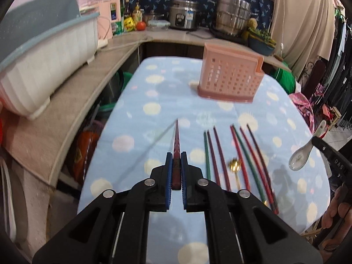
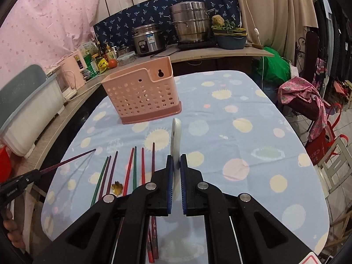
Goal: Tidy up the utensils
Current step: 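Carry both items over the pink holder and open both tools to drop them in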
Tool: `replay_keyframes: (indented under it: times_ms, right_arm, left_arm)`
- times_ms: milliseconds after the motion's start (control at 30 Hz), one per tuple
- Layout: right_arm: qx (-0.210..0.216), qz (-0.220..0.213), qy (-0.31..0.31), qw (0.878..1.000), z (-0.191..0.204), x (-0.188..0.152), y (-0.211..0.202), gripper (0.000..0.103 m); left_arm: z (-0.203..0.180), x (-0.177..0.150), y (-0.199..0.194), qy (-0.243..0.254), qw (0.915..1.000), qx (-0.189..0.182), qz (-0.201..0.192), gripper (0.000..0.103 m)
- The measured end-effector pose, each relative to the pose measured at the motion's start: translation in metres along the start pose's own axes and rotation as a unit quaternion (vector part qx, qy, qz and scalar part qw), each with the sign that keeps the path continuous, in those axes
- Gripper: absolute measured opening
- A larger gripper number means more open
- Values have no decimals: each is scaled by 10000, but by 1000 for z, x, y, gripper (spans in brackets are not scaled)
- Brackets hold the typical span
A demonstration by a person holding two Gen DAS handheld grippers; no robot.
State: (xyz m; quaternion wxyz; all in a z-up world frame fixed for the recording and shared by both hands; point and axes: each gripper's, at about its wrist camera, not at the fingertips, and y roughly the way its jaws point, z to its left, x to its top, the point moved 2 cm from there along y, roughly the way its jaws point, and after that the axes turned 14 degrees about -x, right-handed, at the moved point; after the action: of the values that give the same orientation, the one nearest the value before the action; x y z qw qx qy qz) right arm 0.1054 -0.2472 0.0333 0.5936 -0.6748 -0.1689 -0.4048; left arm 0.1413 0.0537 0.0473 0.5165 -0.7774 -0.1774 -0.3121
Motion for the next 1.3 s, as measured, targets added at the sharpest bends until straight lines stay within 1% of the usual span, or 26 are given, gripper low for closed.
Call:
replay_keyframes:
  times_ms: [100,233,467,633,700,800,900,1000,1133,1300]
  right_arm:
    - [46,-160,-24,9999,3,25,5,6]
    - [56,-405,-84,9991,10,61,15,6]
    - [198,-702,-43,9973,24,123,39,6]
    - [224,-829,19,9963,33,159,59,6]
    - [276,-803,70,9964,37,170,70,6]
    - [274,-788,60,9965,44,182,87,6]
    - [258,-758,44,9968,50,187,103,6]
    - [199,-676,18,9975,56,187,120,6]
    - [134,-544,-25,9984,60,182,141,6]
    - [156,-346,-87,9992,64,174,161,7]
  left_arm:
    - [0,30,-5,26,9998,-26,-194,7]
    - [-3,81,-9,152,9984,13,-549,7]
    - [-21,161,-17,360,9936,-27,-1069,7]
    - [-42,215,-27,508,9852,-138,-1630,7]
    - [-51,235,-29,510,9809,-265,-1860,7]
    - [-62,258,-22,538,9756,-389,-2091,7]
    - [-68,273,-4,530,9738,-358,-2182,7]
    - [-69,278,15,490,9754,-380,-2117,7]
    - [-67,277,45,472,9783,-375,-1982,7]
    - [-61,273,71,373,9825,-436,-1770,7]
